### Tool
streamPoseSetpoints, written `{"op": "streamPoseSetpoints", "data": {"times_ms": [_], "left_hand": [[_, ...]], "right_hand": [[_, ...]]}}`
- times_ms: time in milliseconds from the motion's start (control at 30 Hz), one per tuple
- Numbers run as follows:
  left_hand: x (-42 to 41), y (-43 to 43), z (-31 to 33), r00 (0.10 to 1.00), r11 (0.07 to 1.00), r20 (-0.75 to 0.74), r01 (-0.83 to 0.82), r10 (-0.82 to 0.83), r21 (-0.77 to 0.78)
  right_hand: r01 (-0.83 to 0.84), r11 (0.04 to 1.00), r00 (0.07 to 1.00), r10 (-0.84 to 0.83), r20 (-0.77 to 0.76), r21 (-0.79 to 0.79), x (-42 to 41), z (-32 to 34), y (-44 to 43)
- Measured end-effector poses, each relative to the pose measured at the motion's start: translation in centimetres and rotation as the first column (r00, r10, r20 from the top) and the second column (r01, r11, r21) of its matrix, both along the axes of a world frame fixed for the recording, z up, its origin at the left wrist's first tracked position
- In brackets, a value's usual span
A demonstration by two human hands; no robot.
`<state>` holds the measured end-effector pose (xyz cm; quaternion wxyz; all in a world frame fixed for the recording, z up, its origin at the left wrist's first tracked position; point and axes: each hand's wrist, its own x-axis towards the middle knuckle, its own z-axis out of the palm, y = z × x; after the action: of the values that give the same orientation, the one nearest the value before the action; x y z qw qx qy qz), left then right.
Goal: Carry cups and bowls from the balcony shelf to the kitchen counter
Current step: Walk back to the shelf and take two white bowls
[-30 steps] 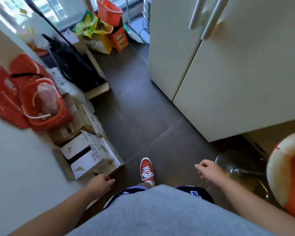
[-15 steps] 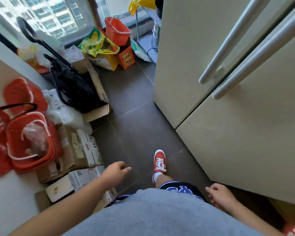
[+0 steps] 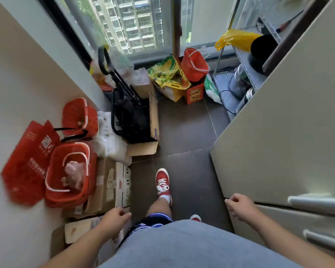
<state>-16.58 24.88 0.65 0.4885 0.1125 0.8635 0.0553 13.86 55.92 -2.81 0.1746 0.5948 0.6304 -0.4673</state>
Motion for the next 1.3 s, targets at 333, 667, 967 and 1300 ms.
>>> {"op": "streamPoseSetpoints", "data": {"times_ms": [333, 667, 967, 1300], "left_hand": [[-14.6, 12.7, 2.1, 0.992, 0.978, -0.022, 0.122, -0.121, 0.167], [-19.6, 35.7, 11.4, 0.967, 0.795, -0.067, 0.241, -0.246, 0.556], [-18.4, 57.5, 21.5, 0.912, 0.462, -0.230, 0.375, -0.340, 0.804], [-18.9, 69.6, 32.7, 0.928, 0.157, -0.286, 0.328, -0.240, 0.932]], "right_hand": [[-0.027, 0.995, 0.990, 0.040, -0.132, 0.096, -16.3, 6.3, 8.2], [0.153, 0.951, 0.921, -0.039, -0.387, 0.269, -24.2, 17.5, 18.8], [0.363, 0.802, 0.812, -0.023, -0.584, 0.473, -27.8, 25.6, 33.5], [0.663, 0.636, 0.454, 0.079, -0.888, 0.395, -34.1, 35.8, 41.9]]}}
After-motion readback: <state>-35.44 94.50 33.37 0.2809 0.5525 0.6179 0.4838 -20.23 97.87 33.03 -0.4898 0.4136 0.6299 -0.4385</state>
